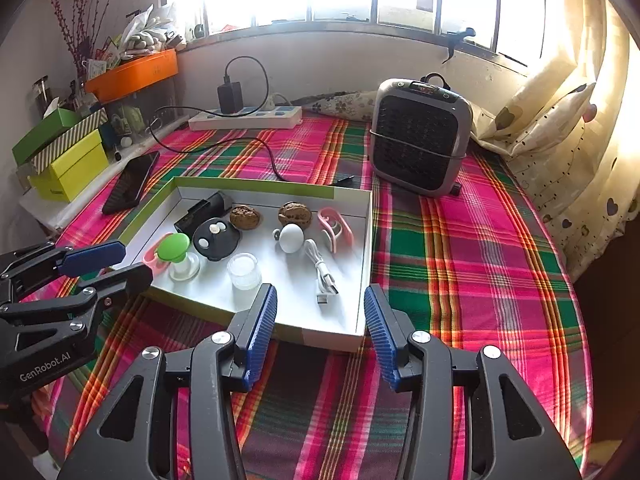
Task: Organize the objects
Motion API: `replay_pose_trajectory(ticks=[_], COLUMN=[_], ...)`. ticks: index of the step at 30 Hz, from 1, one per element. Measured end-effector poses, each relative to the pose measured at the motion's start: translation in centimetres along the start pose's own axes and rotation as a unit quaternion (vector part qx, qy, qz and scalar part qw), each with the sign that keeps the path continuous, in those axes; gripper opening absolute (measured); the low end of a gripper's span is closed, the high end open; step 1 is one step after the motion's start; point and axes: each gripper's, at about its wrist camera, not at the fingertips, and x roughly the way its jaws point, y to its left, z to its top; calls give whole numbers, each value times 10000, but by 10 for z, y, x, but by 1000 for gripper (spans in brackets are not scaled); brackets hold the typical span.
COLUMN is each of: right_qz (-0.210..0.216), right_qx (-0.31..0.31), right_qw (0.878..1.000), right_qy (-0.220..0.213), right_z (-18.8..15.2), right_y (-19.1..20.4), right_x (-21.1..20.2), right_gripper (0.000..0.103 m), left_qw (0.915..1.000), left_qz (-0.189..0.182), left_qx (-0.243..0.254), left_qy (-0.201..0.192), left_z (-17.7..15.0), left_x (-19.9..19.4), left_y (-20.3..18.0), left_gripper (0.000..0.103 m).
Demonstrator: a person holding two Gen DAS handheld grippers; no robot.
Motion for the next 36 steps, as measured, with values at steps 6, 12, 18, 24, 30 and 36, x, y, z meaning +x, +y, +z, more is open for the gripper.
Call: replay_pose_trajectory(ticks=[6, 12, 18, 24, 30, 36], right_qz=[-15, -84, -90, -56, -176, -187], right_qx=[67, 336, 383, 406, 282, 209], right_qw=[10000, 9992, 9986, 9983, 9982, 9977], right_qy=[57, 185, 364, 416, 492, 616], right_z=[-11, -26, -37, -44, -52, -55], right_y=[0, -9, -9, -4, 7, 14], right_x=[-3, -1, 4, 6, 9, 15], right_gripper=[51, 58, 58, 59, 59, 59], left_qw=[9997, 9989, 9975, 9971, 9967, 9969], left_qz=[210, 389, 504, 558, 499, 594], left_qx=[-116, -274, -378, -392, -400, -310], left_qy=[-30, 55, 303, 338, 496, 407], left_z=[-11, -30, -46, -51, -57, -58], left_x=[-6, -5, 4, 5, 14, 16], left_y=[10, 19, 24, 22, 14, 8], left_gripper=[40, 40, 40, 40, 40, 41])
